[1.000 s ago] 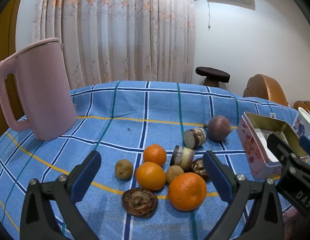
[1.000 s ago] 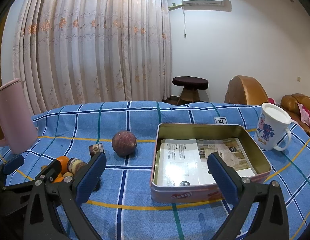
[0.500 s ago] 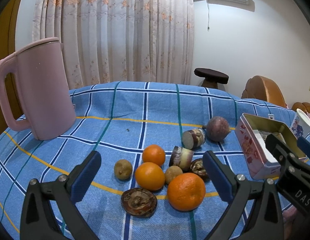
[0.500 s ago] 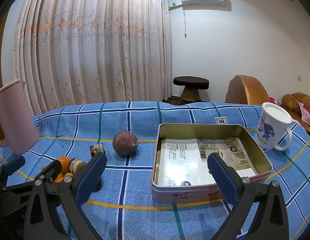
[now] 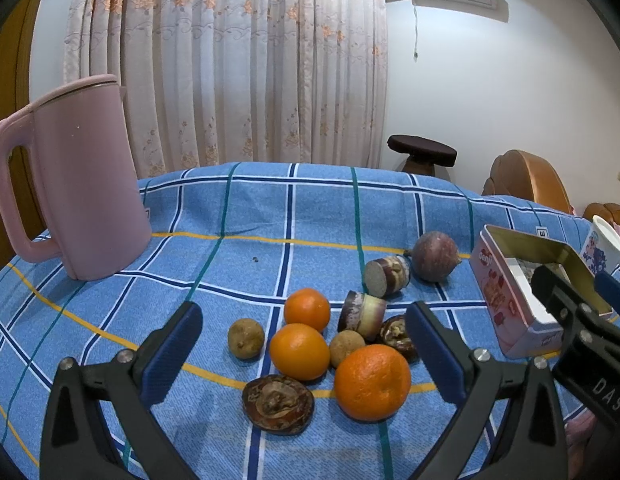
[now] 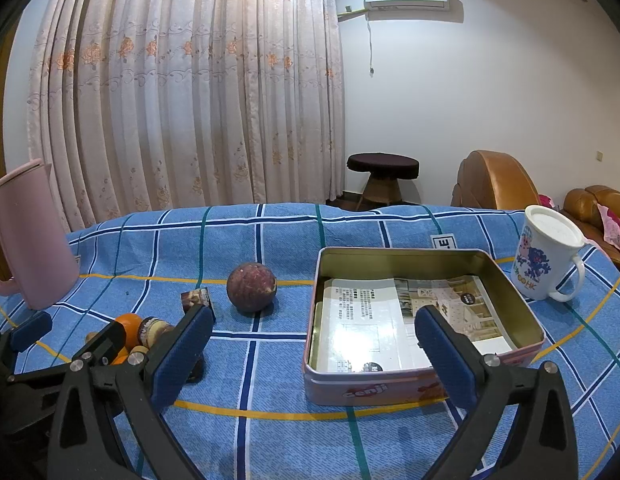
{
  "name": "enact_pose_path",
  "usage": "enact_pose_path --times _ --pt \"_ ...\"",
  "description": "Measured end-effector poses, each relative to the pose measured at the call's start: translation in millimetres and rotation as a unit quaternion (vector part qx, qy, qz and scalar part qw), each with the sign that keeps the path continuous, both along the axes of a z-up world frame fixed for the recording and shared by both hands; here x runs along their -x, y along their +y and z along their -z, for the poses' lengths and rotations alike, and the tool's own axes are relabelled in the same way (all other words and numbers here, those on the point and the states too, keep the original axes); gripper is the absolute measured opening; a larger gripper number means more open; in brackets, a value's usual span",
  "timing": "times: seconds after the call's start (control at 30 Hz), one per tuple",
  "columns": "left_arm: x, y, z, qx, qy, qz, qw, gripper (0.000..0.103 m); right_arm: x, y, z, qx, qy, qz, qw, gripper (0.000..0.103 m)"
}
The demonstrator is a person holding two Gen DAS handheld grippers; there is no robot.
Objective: Organize fruits
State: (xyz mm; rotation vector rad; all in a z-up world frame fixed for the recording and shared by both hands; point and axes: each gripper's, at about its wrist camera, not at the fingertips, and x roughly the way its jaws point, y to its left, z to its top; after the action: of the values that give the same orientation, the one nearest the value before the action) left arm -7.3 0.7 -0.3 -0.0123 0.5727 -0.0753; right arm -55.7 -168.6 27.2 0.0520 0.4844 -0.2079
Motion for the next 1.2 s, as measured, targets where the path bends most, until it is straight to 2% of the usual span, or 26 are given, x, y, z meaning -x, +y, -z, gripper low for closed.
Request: enact_pose_path --times 0.27,0.43,0.53,0.63,0.73,0.83,0.93,1.2 --pt "-1 1 0 -0.009 0.004 -0.001 0.9999 0.103 1 -2 -3 -0.001 -0.004 0.001 1.000 0.102" --pt "-5 21 -10 -0.010 -0.002 -0.018 0.9998 0.103 2 -9 -6 -0.020 -0.006 -0.002 1.000 0.102" --pt "-11 42 -14 -0.001 0.004 -0.035 0.9994 0.103 2 -6 -5 -0.022 -0.005 -0.020 1.000 0.102" --pt "-15 63 -16 -0.009 0.002 -0.070 0.9975 0.103 2 5 -4 -0.033 0.001 -0.067 0.997 0.100" --pt "-15 79 -20 -0.043 -0.009 -0.097 0.9943 0.103 -2 20 0 -0.049 0.025 -0.128 0.990 0.079" --pt "-15 87 -22 -0.056 -0.010 -0.082 0.9950 0.103 -11 35 13 -0.084 0.073 -0.190 0.975 0.067" --pt "-14 90 -23 -0.057 -0.002 -0.060 0.9966 0.103 -20 48 25 -0.115 0.117 -0.230 0.959 0.065" --pt "-13 78 -20 -0.084 0.009 -0.025 0.9961 0.103 -39 85 50 -0.077 0.172 -0.267 0.945 0.063"
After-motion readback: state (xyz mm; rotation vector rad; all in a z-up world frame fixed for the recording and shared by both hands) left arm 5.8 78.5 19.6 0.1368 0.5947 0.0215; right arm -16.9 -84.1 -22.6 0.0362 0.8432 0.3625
